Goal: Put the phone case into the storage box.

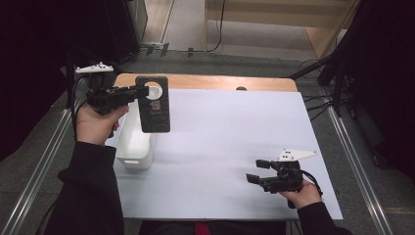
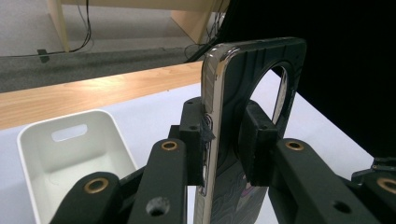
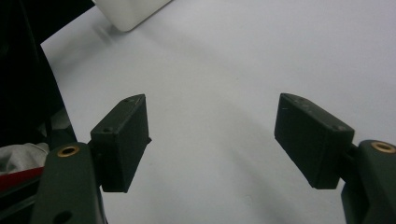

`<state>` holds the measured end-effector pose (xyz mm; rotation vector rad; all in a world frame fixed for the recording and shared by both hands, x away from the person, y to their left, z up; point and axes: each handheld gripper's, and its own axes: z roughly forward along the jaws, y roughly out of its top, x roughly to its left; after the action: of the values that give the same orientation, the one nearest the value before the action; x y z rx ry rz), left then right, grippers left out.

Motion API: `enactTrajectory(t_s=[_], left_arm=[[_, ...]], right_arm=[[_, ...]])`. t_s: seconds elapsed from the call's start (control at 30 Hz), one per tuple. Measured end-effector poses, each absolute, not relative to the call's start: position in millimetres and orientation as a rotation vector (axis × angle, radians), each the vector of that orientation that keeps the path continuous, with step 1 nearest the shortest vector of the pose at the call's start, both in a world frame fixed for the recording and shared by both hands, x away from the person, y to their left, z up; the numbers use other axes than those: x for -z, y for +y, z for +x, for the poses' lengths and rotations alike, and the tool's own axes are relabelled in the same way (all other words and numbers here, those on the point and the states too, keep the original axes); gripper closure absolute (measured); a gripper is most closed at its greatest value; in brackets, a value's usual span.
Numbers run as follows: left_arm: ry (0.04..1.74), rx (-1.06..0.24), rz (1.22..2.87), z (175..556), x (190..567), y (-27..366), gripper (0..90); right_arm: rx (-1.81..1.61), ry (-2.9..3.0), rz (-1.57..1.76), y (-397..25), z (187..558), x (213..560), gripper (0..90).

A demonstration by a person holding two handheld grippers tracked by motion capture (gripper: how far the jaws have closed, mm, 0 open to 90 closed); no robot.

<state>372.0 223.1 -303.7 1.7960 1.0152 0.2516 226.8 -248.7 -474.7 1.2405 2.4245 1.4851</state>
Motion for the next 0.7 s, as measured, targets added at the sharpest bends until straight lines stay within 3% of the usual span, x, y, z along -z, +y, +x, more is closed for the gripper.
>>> enactTrajectory(t_s=[0.7], left_arm=[[1.08,-0.295,1.741,379.1,307.2,257.5,73.2]], right_arm=[[-1.473,2.441,1.239,-246.5,226.2,475.1,25.5]])
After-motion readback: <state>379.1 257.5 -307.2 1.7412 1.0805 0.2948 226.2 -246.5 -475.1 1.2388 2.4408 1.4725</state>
